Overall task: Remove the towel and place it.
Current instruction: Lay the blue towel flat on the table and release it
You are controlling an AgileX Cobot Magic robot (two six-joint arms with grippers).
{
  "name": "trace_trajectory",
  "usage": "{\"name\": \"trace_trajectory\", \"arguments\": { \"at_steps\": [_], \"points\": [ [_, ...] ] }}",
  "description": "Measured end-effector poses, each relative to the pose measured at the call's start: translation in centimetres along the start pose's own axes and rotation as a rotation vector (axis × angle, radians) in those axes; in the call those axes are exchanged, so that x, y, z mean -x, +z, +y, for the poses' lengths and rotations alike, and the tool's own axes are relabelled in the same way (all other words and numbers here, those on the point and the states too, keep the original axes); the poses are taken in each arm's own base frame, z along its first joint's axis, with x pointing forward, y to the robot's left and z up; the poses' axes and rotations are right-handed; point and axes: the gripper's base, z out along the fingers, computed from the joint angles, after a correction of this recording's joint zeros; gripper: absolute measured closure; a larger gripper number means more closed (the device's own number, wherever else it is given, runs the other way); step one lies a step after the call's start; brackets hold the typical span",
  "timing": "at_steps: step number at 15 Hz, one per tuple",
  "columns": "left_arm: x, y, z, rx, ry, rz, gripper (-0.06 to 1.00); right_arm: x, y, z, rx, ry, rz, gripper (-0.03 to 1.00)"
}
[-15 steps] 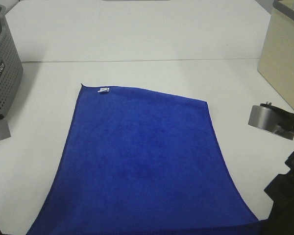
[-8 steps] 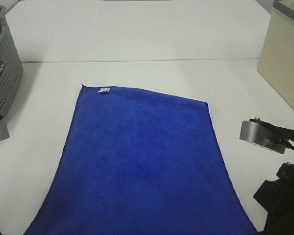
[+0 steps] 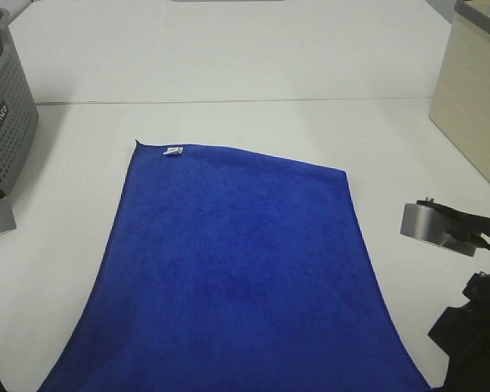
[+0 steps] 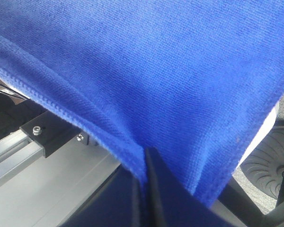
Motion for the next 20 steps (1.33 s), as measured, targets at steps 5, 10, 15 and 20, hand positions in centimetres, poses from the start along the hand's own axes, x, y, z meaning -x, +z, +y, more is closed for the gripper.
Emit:
{"name": "trace_trajectory", "arguments": {
  "at_steps": [5, 10, 15, 20],
  "points": [
    [1.4, 2.0, 1.3, 0.008, -0.119, 0.121, 0.94, 1.3, 1.3, -1.0, 0.009, 0.043, 0.095, 0.95],
    [2.5, 4.3, 2.7, 0.014, -0.18, 0.245, 0.94, 3.2, 3.8, -2.7, 0.034, 0.133, 0.231, 0.95],
    [2.9, 5.3, 3.6, 0.037, -0.199, 0.292, 0.92, 3.4, 4.3, -3.2, 0.027, 0.148, 0.257, 0.91],
    [2.4, 5.2, 4.4, 0.112, -0.158, 0.328, 0.76, 3.1, 4.1, -4.1, -0.049, 0.108, 0.289, 0.76]
  ]
}}
